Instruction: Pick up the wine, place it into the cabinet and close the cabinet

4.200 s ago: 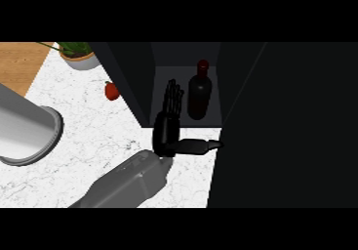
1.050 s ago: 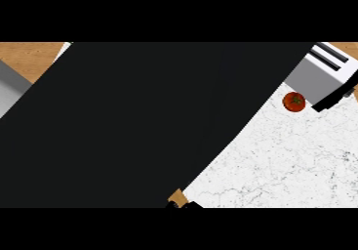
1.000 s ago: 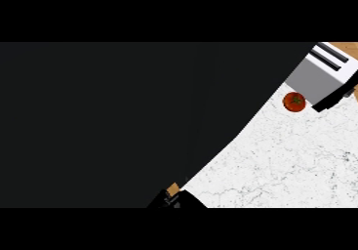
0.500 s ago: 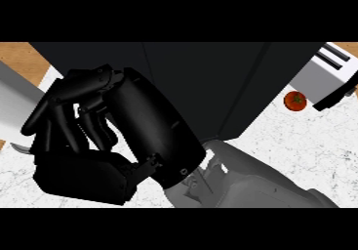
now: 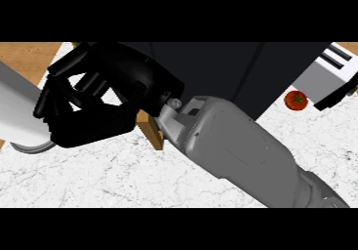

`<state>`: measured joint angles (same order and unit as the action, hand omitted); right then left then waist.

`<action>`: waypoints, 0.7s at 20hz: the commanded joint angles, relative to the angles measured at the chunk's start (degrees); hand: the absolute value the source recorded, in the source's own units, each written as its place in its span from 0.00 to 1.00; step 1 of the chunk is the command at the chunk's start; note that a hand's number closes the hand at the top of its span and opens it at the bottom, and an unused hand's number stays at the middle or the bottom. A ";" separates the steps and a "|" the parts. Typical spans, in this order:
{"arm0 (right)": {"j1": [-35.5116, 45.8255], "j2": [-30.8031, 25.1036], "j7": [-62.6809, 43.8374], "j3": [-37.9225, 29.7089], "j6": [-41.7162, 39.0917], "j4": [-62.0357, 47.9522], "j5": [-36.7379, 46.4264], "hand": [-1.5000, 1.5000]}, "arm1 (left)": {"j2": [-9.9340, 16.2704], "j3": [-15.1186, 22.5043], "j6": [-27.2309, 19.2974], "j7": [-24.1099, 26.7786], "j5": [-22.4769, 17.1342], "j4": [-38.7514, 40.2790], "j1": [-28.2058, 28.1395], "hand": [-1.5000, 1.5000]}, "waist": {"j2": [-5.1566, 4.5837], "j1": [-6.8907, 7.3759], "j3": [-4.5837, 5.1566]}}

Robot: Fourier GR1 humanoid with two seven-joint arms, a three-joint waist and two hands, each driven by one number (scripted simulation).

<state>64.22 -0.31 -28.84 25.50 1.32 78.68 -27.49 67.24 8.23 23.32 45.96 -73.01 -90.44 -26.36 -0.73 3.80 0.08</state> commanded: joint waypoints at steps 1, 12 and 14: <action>2.56 0.30 -4.41 1.03 -12.37 -6.08 -8.04 1.00 | -0.59 -1.45 5.67 1.47 -0.23 1.82 -0.75 0.00 | 0.05 0.75 0.09; 6.13 0.31 -0.94 -1.98 -25.71 -23.41 -17.60 1.00 | -2.04 -8.58 9.94 -1.76 0.21 2.91 -4.42 0.00 | 0.68 -0.79 -0.08; 6.94 0.31 2.68 -0.09 -26.97 -27.20 -20.00 1.00 | -4.95 -7.07 6.20 -2.76 2.57 1.73 -2.27 0.00 | 0.43 -0.72 -0.04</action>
<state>70.34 -0.01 -29.48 24.14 -23.60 55.78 -43.80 64.16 2.03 26.94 41.60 -72.02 -88.23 -28.40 -0.32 3.03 0.05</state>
